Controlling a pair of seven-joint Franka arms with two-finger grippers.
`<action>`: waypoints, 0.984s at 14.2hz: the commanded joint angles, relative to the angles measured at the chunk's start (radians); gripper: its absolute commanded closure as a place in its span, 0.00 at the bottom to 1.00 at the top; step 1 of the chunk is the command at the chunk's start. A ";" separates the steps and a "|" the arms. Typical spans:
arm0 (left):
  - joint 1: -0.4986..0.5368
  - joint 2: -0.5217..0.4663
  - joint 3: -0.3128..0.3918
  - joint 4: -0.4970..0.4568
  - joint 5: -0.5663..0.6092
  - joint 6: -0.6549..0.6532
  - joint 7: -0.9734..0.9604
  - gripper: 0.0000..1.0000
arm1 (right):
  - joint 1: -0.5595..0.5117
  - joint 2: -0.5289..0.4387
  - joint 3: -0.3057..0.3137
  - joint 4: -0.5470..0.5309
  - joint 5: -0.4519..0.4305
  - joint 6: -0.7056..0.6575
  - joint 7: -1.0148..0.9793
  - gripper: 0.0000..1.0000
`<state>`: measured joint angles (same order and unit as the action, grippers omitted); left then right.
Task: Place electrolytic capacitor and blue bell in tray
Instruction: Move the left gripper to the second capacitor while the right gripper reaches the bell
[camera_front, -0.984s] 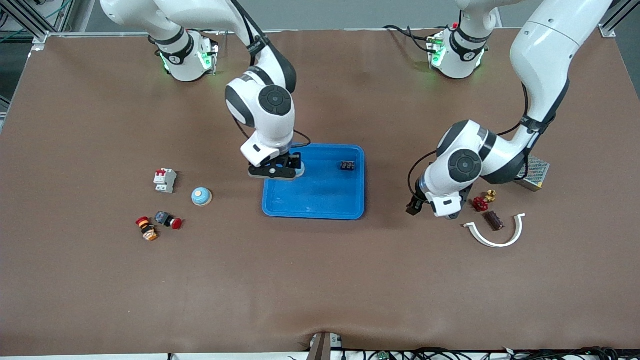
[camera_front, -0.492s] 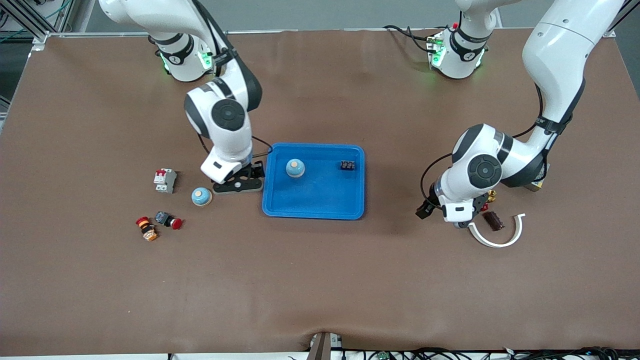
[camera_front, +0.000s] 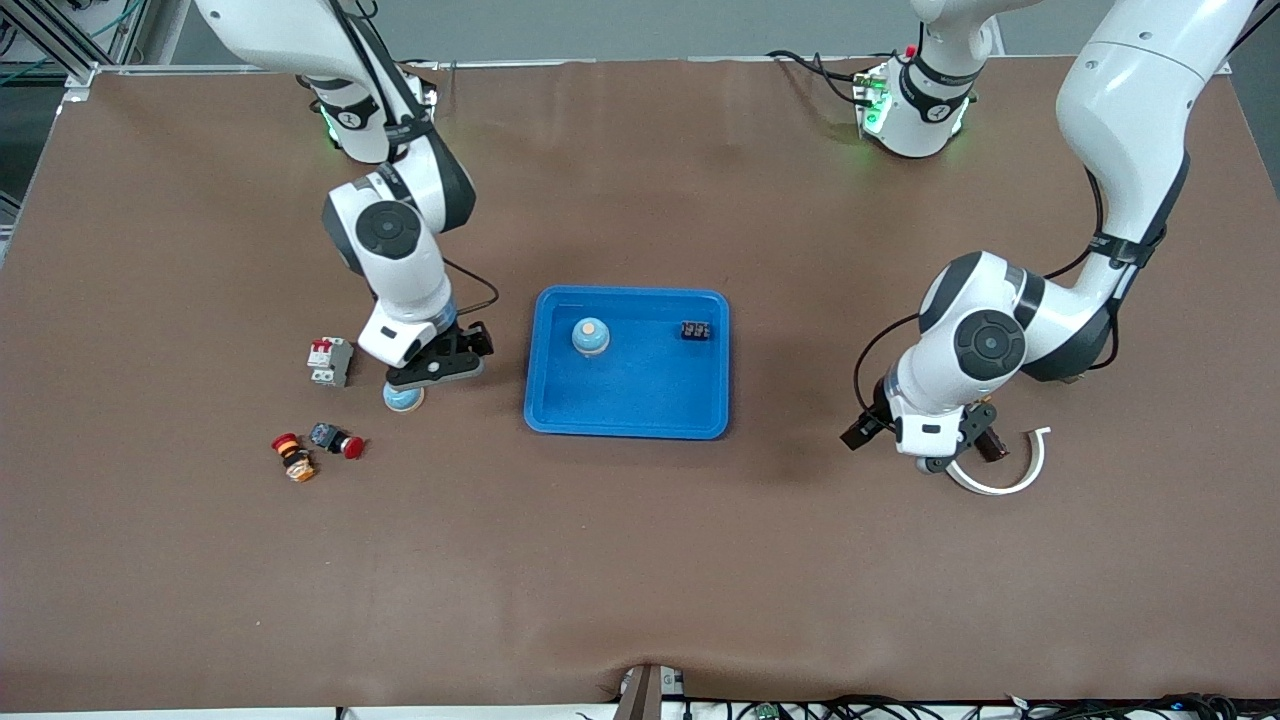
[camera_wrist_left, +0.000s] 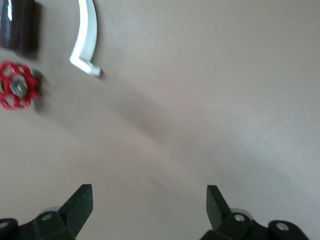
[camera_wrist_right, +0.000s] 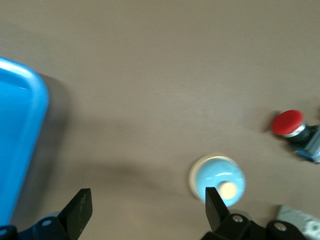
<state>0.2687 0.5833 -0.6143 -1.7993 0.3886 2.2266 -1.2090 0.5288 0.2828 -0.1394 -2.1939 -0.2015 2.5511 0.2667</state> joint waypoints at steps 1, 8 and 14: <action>0.007 -0.007 0.008 0.008 0.030 -0.022 0.023 0.00 | -0.082 -0.051 0.015 -0.032 -0.026 0.004 -0.113 0.00; 0.072 0.023 0.036 0.006 0.102 -0.015 0.095 0.00 | -0.174 -0.021 0.018 -0.023 -0.016 0.021 -0.205 0.00; 0.136 0.035 0.036 0.000 0.141 -0.010 0.215 0.00 | -0.199 0.067 0.020 -0.023 0.053 0.078 -0.205 0.00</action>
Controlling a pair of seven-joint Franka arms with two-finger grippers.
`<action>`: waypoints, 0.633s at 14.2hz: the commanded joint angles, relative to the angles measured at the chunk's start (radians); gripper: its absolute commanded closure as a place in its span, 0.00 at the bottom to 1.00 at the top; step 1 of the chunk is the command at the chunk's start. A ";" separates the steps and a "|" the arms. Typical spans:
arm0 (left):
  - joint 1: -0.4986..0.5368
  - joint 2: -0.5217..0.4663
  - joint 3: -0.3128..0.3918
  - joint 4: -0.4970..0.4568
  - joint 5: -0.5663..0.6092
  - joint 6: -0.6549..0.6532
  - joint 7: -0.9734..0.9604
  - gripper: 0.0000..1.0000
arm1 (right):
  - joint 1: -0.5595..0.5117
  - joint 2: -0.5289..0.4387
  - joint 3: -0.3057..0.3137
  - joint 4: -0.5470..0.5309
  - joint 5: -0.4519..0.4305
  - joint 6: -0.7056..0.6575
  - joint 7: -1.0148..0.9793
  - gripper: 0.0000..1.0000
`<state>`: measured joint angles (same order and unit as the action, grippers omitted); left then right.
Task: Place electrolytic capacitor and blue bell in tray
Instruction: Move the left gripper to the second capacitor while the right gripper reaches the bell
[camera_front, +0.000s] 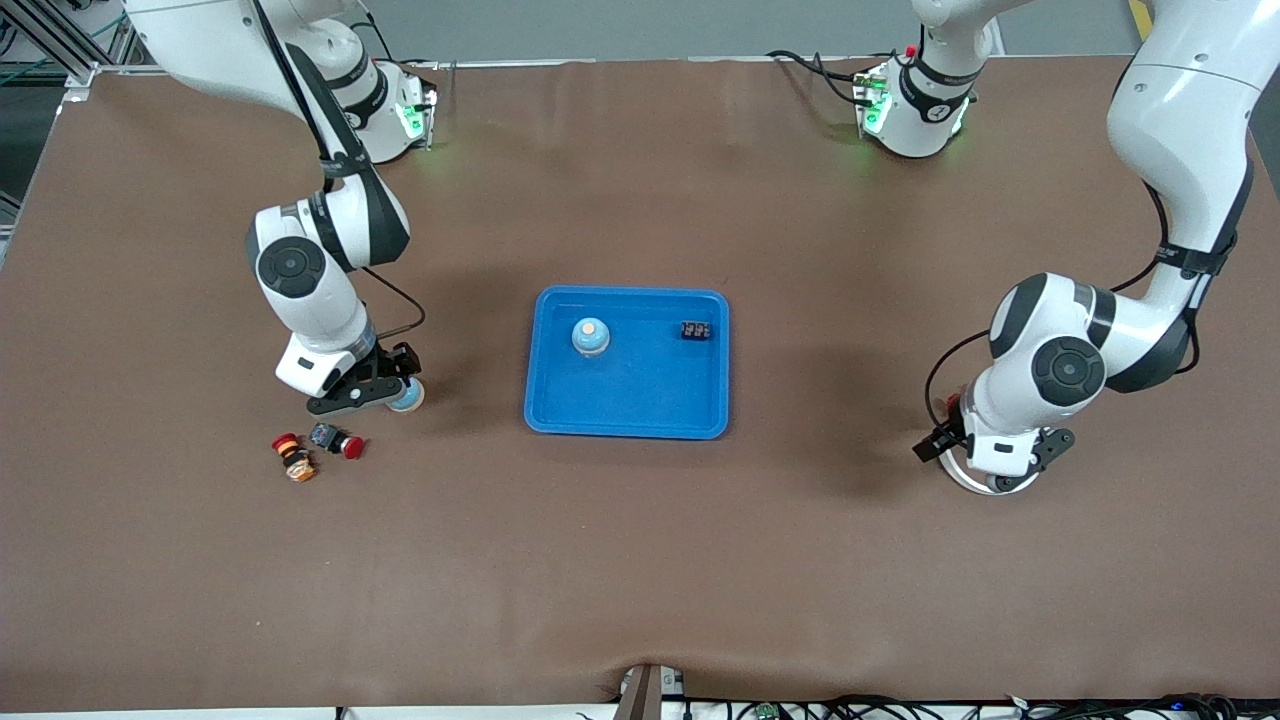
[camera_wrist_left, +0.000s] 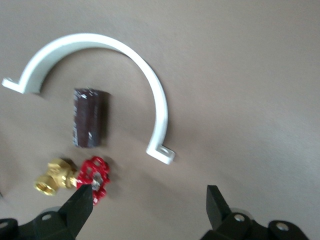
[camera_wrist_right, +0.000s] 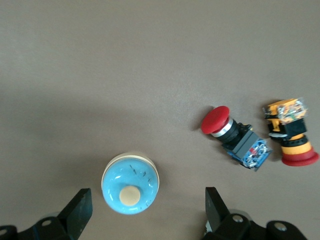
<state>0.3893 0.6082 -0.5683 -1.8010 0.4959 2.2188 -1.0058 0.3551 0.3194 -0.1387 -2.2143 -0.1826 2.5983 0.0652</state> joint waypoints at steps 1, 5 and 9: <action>0.020 0.010 -0.010 0.002 0.035 -0.002 0.022 0.00 | -0.025 0.044 0.019 -0.002 0.054 0.040 -0.002 0.00; 0.086 0.013 -0.012 0.002 0.033 0.008 0.120 0.00 | -0.019 0.067 0.022 -0.001 0.133 0.059 -0.002 0.00; 0.115 0.034 -0.012 0.000 0.033 0.038 0.150 0.00 | -0.024 0.081 0.027 0.001 0.137 0.081 -0.002 0.00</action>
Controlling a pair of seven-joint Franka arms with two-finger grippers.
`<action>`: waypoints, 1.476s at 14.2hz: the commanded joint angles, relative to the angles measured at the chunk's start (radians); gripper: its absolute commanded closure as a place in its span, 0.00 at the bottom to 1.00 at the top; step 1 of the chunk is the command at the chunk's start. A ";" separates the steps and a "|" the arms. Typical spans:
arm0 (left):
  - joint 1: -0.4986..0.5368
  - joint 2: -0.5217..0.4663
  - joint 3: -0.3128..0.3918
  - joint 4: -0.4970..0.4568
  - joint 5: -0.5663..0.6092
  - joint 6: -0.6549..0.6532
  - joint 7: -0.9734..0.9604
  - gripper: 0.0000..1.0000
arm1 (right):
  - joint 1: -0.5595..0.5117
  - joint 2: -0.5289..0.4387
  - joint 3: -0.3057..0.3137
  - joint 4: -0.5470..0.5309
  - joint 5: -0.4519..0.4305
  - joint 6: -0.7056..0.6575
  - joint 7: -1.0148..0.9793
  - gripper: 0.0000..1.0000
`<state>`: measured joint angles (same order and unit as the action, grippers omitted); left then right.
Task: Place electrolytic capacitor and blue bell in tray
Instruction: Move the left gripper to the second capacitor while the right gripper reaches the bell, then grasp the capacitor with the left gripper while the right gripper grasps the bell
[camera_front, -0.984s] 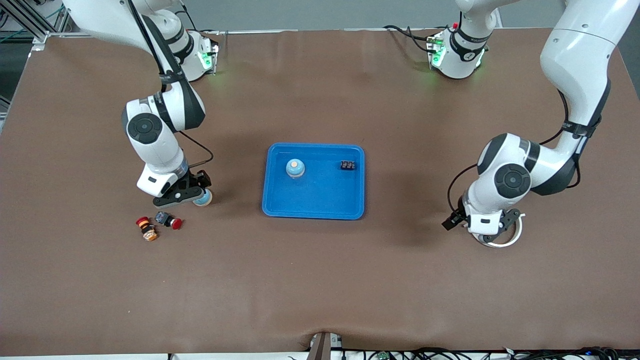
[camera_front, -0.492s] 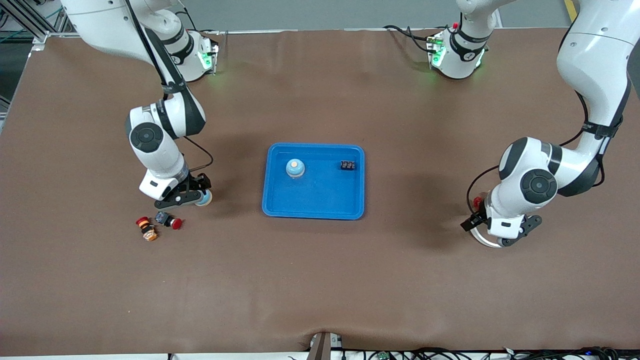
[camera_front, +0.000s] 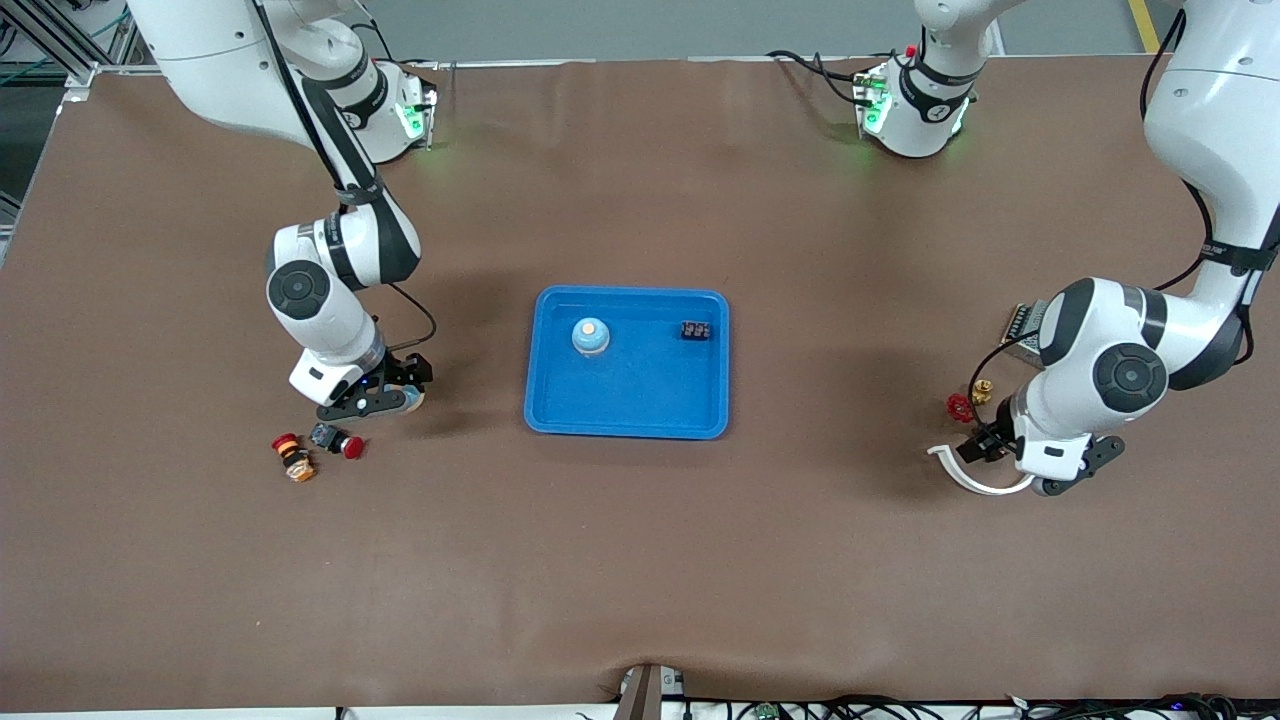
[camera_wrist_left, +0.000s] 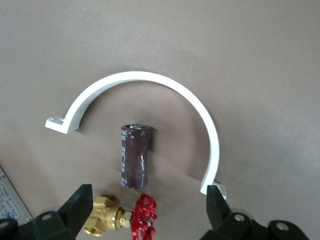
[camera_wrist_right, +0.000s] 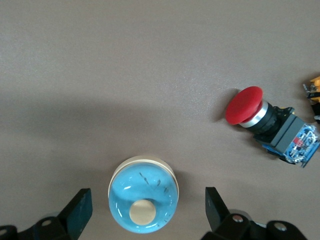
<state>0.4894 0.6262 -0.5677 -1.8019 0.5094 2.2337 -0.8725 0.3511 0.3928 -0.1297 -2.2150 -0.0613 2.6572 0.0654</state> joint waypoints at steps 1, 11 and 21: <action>0.029 0.024 -0.012 -0.001 0.020 0.033 0.026 0.00 | -0.020 0.015 0.018 0.001 0.015 0.027 -0.003 0.00; 0.061 0.055 -0.011 -0.021 0.023 0.081 0.035 0.00 | -0.029 0.040 0.018 0.003 0.015 0.056 -0.004 0.00; 0.063 0.087 0.015 -0.024 0.041 0.124 0.035 0.00 | -0.030 0.057 0.019 0.005 0.015 0.072 -0.003 0.00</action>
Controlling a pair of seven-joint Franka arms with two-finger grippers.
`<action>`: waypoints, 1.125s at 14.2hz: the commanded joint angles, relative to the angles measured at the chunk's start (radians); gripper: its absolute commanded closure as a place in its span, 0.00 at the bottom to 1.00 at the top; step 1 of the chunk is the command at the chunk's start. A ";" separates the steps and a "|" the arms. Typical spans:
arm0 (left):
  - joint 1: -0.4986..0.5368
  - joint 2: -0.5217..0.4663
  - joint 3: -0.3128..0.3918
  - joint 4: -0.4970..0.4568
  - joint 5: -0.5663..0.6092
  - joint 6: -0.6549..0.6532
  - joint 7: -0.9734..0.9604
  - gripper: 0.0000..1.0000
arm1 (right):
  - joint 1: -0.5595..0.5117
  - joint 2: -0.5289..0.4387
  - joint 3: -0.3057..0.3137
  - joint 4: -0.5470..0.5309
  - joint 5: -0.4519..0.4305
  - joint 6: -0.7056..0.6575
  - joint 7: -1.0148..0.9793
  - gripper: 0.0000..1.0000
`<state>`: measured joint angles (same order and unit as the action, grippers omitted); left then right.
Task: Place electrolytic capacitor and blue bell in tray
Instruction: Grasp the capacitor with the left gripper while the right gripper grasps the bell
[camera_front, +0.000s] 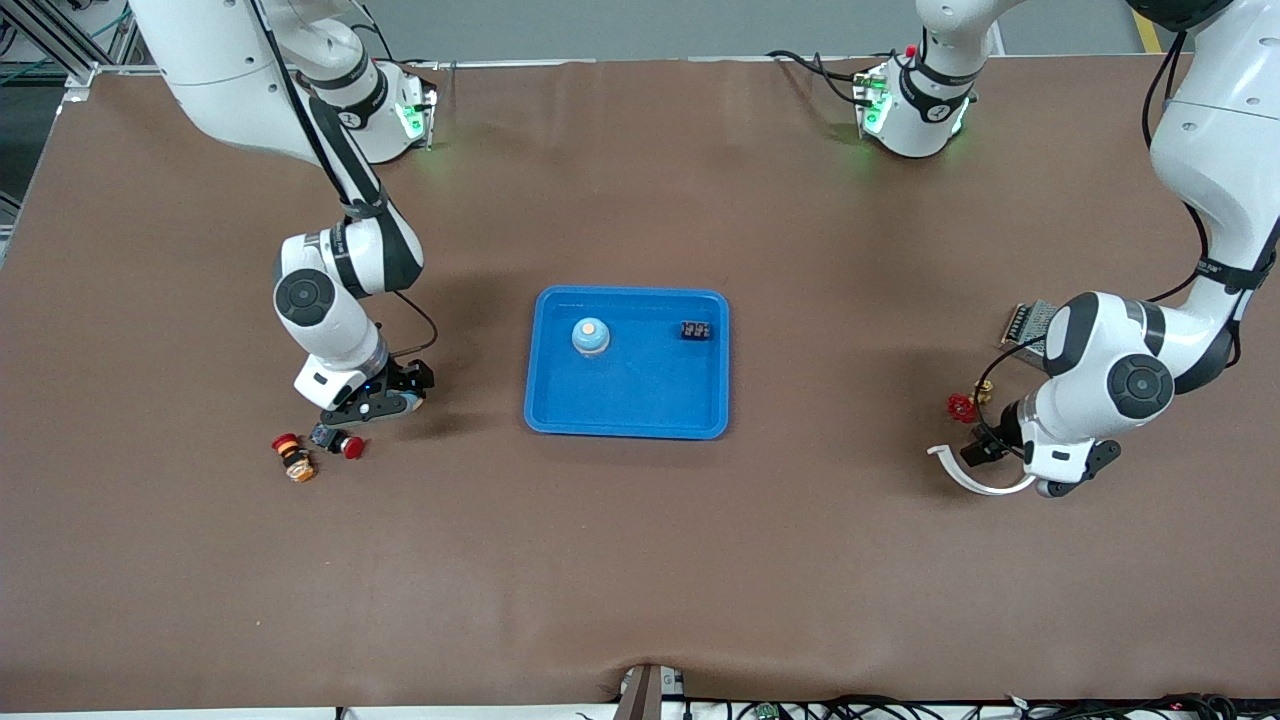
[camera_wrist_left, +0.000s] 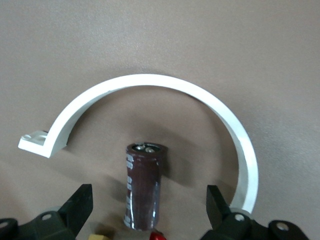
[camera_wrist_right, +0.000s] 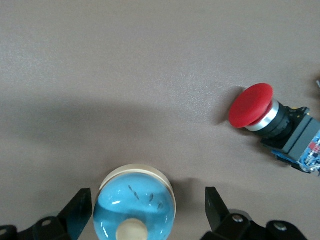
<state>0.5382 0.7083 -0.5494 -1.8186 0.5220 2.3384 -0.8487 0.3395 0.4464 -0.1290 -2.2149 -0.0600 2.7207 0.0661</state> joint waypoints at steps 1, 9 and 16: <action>0.014 0.007 -0.003 -0.007 0.030 0.021 0.011 0.00 | -0.019 0.003 0.019 0.006 0.014 0.008 -0.003 0.00; 0.011 0.010 -0.003 -0.005 0.032 0.019 -0.010 0.40 | -0.017 0.006 0.040 0.006 0.016 0.008 -0.002 0.00; 0.012 -0.004 -0.001 0.008 0.032 0.007 -0.006 1.00 | -0.043 0.005 0.040 0.006 0.016 0.007 -0.042 0.00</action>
<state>0.5390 0.7145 -0.5449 -1.8162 0.5275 2.3449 -0.8488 0.3243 0.4495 -0.1060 -2.2119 -0.0599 2.7224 0.0534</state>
